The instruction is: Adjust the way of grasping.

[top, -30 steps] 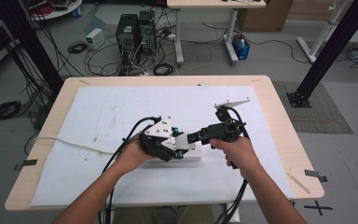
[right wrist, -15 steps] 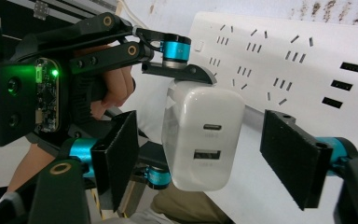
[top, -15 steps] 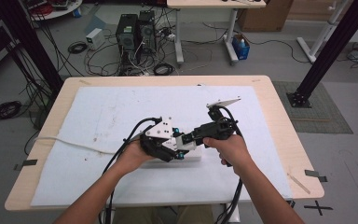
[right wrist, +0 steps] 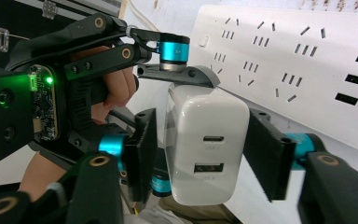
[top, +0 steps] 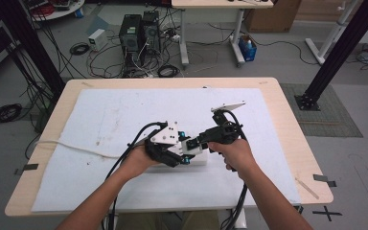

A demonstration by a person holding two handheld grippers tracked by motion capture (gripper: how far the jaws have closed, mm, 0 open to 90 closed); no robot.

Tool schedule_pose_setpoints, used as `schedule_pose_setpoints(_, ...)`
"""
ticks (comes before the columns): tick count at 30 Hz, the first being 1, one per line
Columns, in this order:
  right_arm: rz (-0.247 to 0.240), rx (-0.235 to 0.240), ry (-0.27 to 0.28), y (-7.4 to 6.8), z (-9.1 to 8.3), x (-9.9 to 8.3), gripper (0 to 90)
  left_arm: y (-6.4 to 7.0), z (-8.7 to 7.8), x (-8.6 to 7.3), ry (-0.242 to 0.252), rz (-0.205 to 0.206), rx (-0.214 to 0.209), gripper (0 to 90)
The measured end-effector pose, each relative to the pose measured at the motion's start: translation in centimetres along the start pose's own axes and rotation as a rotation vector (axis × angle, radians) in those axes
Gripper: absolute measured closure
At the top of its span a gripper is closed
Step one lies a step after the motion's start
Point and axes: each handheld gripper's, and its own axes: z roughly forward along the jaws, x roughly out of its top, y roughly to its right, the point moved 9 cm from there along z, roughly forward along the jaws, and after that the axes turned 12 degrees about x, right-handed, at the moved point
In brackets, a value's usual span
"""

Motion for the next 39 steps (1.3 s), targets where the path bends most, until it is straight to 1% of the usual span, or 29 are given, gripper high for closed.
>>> schedule_pose_setpoints(1,-0.003,0.006,0.006,0.0,0.0,0.1,55.1,0.0,0.0,0.0,0.000,0.002,0.004,42.5)
schedule_pose_setpoints(4,0.003,0.022,0.005,0.1,0.1,0.1,56.5,0.0,0.1,-0.1,-0.003,0.008,0.009,42.5)
schedule_pose_setpoints(6,0.006,0.039,0.001,0.2,0.1,0.0,59.4,0.0,0.1,-0.2,-0.010,0.023,0.019,42.5)
schedule_pose_setpoints(7,0.002,0.049,0.006,0.2,0.1,0.1,61.1,0.0,0.2,-0.3,-0.005,0.014,0.023,42.5)
schedule_pose_setpoints(9,-0.001,0.061,0.021,0.1,0.1,0.3,61.8,-0.1,0.2,-0.3,-0.007,0.022,0.031,42.4)
schedule_pose_setpoints(10,0.000,0.060,0.022,0.2,0.1,0.2,62.2,0.0,0.2,-0.4,-0.010,0.021,0.033,42.3)
schedule_pose_setpoints(13,-0.007,0.064,0.023,0.3,0.2,0.3,62.4,-0.1,0.2,-0.4,-0.019,0.038,0.047,42.3)
schedule_pose_setpoints(16,-0.009,0.073,0.031,0.3,0.2,0.4,62.4,-0.1,0.2,-0.4,-0.020,0.039,0.053,42.2)
schedule_pose_setpoints(18,-0.008,0.070,0.024,0.4,0.2,0.3,62.5,0.0,0.3,-0.4,-0.018,0.070,0.061,42.2)
schedule_pose_setpoints(19,-0.010,0.068,0.019,0.4,0.2,0.3,62.5,0.0,0.3,-0.4,-0.022,0.077,0.063,42.2)
schedule_pose_setpoints(22,-0.022,0.064,0.012,0.4,0.3,0.2,62.6,0.0,0.3,-0.5,-0.027,0.076,0.063,42.2)
schedule_pose_setpoints(24,-0.040,0.065,0.010,0.4,0.3,0.2,62.6,0.0,0.3,-0.5,-0.023,0.071,0.065,42.1)
schedule_pose_setpoints(25,-0.040,0.065,0.010,0.4,0.3,0.2,62.6,0.0,0.3,-0.5,-0.023,0.071,0.065,42.1)
schedule_pose_setpoints(26,-0.034,0.073,0.013,0.4,0.2,0.2,62.6,0.0,0.3,-0.4,-0.020,0.081,0.075,42.1)
schedule_pose_setpoints(27,-0.037,0.074,0.015,0.5,0.2,0.3,62.6,0.1,0.4,-0.4,-0.021,0.081,0.078,42.1)
schedule_pose_setpoints(28,-0.037,0.070,0.018,0.6,0.2,0.3,62.6,0.0,0.4,-0.4,-0.026,0.094,0.085,42.1)
schedule_pose_setpoints(29,-0.041,0.063,0.022,0.6,0.3,0.3,62.6,0.1,0.5,-0.5,-0.029,0.093,0.085,42.1)
schedule_pose_setpoints(30,-0.054,0.057,0.019,0.6,0.3,0.3,62.7,0.0,0.5,-0.5,-0.032,0.091,0.089,42.0)
schedule_pose_setpoints(31,-0.061,0.052,0.024,0.6,0.3,0.3,62.7,-0.1,0.4,-0.5,-0.030,0.079,0.094,41.9)
schedule_pose_setpoints(32,-0.074,0.031,0.026,0.7,0.3,0.4,62.7,-0.4,0.5,-0.5,-0.039,0.038,0.115,35.1)
schedule_pose_setpoints(33,-0.094,0.018,0.035,0.8,0.1,0.4,62.7,-0.6,0.4,-0.6,-0.049,0.018,0.120,26.0)
schedule_pose_setpoints(34,-0.100,0.008,0.045,0.9,0.0,0.5,62.7,-0.8,0.3,-0.9,-0.057,-0.006,0.114,23.6)
schedule_pose_setpoints(35,-0.112,-0.003,0.050,1.0,-0.3,0.6,62.7,-1.0,0.1,-1.1,-0.067,-0.008,0.114,23.7)
schedule_pose_setpoints(36,-0.125,-0.016,0.065,1.1,-0.5,0.7,62.6,-1.3,0.0,-1.4,-0.080,-0.023,0.117,23.6)
schedule_pose_setpoints(37,-0.124,-0.027,0.069,1.3,-0.8,0.8,62.6,-1.4,-0.1,-1.6,-0.093,-0.035,0.116,23.0)
schedule_pose_setpoints(38,-0.130,-0.035,0.076,1.4,-1.1,0.9,62.6,-1.6,-0.2,-1.9,-0.112,-0.059,0.114,20.4)
schedule_pose_setpoints(39,-0.126,-0.039,0.091,1.4,-1.3,1.0,62.6,-1.7,-0.3,-2.1,-0.128,-0.073,0.110,18.7)
